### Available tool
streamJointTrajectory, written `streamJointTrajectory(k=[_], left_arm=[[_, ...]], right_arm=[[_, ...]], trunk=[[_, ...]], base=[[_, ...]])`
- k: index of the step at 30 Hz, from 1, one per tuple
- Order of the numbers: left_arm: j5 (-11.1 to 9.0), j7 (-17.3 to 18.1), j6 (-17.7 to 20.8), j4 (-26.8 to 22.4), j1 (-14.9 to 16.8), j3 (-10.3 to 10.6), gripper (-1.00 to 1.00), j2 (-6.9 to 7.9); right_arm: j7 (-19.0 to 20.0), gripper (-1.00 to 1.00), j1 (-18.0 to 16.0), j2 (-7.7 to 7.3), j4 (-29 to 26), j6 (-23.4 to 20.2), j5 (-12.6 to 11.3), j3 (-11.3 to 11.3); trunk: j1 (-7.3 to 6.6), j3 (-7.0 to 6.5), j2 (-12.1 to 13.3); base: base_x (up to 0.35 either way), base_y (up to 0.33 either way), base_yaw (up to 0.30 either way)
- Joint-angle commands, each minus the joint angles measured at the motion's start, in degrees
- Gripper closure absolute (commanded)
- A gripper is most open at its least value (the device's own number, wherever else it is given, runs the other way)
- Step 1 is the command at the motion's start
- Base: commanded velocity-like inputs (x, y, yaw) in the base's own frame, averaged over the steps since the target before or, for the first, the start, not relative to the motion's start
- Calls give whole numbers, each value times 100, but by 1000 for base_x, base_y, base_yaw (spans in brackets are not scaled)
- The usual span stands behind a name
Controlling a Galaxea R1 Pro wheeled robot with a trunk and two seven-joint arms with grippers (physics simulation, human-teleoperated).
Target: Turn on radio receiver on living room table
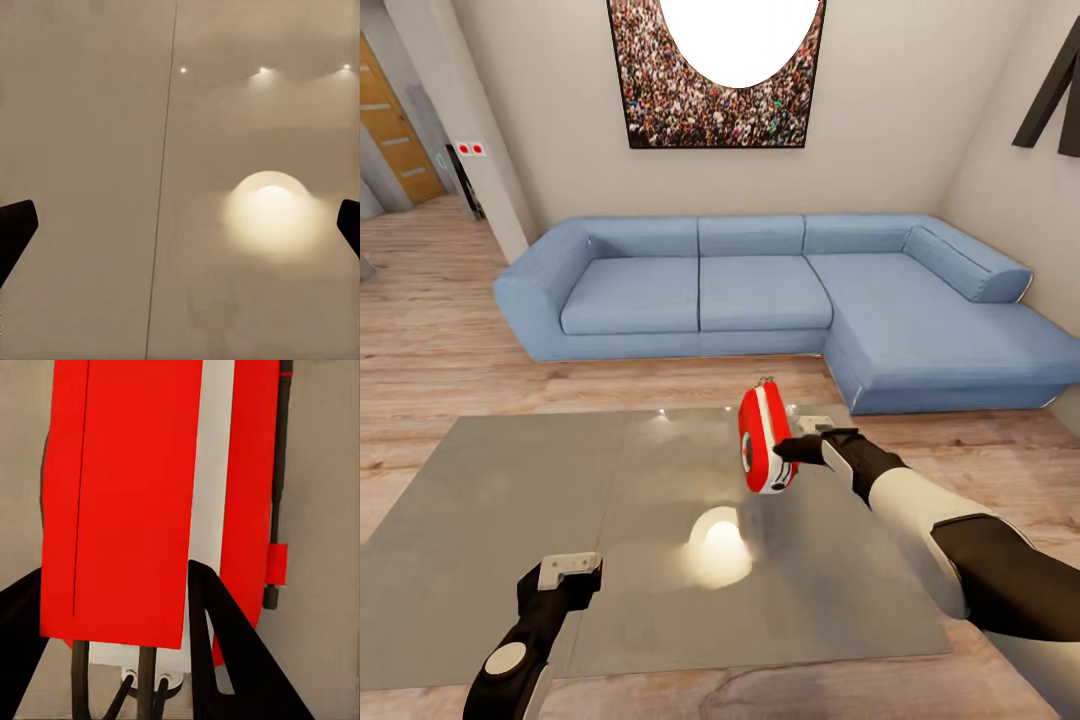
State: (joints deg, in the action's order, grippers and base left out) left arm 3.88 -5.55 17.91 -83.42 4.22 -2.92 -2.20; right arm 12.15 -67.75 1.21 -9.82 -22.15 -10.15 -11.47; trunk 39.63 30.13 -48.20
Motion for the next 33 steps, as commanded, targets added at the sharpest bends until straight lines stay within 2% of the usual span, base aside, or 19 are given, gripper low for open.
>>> streamJointTrajectory(k=[1, 4, 7, 20, 22, 23, 24, 25, 28, 30, 33], left_arm=[[0, -3, -4, 28, 0, 1, -100, 0], [3, 0, -13, 97, 0, 2, -100, 7], [3, 1, -17, 123, 0, 2, -100, 8], [0, 1, -25, 141, 0, 2, -100, 8], [-1, 1, -25, 141, 0, 2, -100, 9], [-2, 5, -25, 140, 0, 2, -100, 10], [-12, 18, -25, 137, 0, 2, -100, 14], [-29, 34, -13, 130, 0, 4, -100, 9], [-36, 48, 3, 130, 0, 9, -100, -7], [-34, 39, 2, 114, 0, 6, -100, -13], [-42, 47, 6, 97, 0, 11, -100, -13]], right_arm=[[371, 100, -1, -88, -4, 1, 191, 22], [1164, 100, -1, -250, -3, 0, 666, 18], [1466, 100, -1, -300, -2, 0, 886, 15], [1601, 100, -1, -370, 7, 7, 966, 14], [1743, 100, -1, -406, 7, 6, 983, 14], [1922, 100, -1, -442, 7, 7, 998, 14], [2314, 100, -1, -503, 7, 8, 1074, 12], [2968, 100, -1, -620, 7, 18, 1335, 9], [3877, 100, -1, -731, 7, 53, 1869, 13], [4253, 100, -1, -755, 7, 67, 2086, 13], [4553, 100, -1, -767, 7, 76, 2213, 14]], trunk=[[-23, -19, 42], [-88, -73, 162], [-154, -127, 282], [-440, -360, 804], [-484, -396, 884], [-506, -414, 924], [-528, -432, 964], [-528, -432, 964], [-528, -432, 964], [-528, -432, 964], [-528, -432, 964]], base=[[0, 0, 0], [0, 0, 0], [0, 0, 0], [0, 0, 0], [0, 0, 0], [0, 0, 0], [0, 0, 0], [0, 0, 0], [0, 0, 0], [0, 0, 0], [0, 0, 0]])
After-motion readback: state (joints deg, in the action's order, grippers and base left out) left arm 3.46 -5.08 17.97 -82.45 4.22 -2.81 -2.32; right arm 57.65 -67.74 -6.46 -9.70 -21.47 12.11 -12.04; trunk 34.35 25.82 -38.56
